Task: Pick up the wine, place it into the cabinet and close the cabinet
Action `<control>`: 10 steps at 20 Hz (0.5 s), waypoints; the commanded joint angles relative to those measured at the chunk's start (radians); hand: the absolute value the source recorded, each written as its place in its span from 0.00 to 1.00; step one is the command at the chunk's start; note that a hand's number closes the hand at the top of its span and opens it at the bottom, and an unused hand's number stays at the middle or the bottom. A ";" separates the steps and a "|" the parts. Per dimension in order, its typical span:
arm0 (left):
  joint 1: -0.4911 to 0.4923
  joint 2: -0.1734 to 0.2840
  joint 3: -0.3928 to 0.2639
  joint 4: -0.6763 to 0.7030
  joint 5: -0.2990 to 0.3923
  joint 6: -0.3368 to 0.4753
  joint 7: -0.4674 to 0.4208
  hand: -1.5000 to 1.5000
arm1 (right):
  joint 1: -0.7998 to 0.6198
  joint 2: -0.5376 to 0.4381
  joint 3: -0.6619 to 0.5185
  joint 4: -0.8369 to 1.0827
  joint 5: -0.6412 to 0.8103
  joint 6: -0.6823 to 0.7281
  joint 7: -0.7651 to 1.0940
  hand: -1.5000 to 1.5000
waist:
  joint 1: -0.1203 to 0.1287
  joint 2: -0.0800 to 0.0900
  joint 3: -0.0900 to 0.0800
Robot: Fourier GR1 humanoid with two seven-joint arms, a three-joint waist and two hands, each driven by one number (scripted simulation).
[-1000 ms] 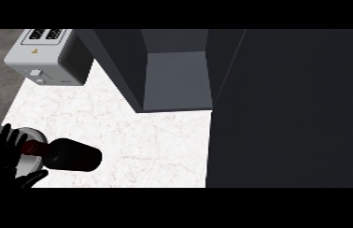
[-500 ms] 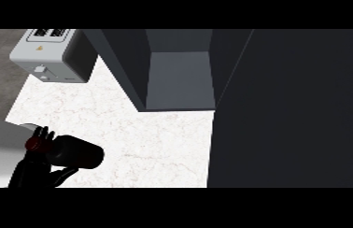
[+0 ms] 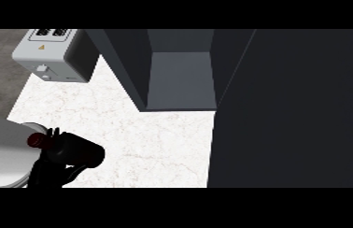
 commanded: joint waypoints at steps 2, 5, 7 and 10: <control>-0.039 0.010 0.035 0.083 0.075 -0.028 -0.016 0.00 | 0.082 -0.007 0.021 -0.180 -0.015 0.007 0.026 0.00 | 0.003 0.001 0.001; -0.047 -0.008 0.037 0.116 0.112 0.003 -0.049 0.00 | 0.057 -0.029 -0.016 -0.249 -0.037 -0.004 0.099 0.00 | 0.000 0.000 0.000; -0.077 -0.008 0.022 0.114 0.169 0.011 -0.019 0.00 | 0.087 -0.018 -0.016 -0.230 -0.047 -0.005 0.054 0.00 | -0.001 -0.001 0.001; -0.058 0.009 0.035 0.103 0.177 -0.044 -0.007 0.00 | 0.046 -0.012 0.027 -0.243 -0.006 -0.025 0.130 0.00 | 0.007 -0.001 0.000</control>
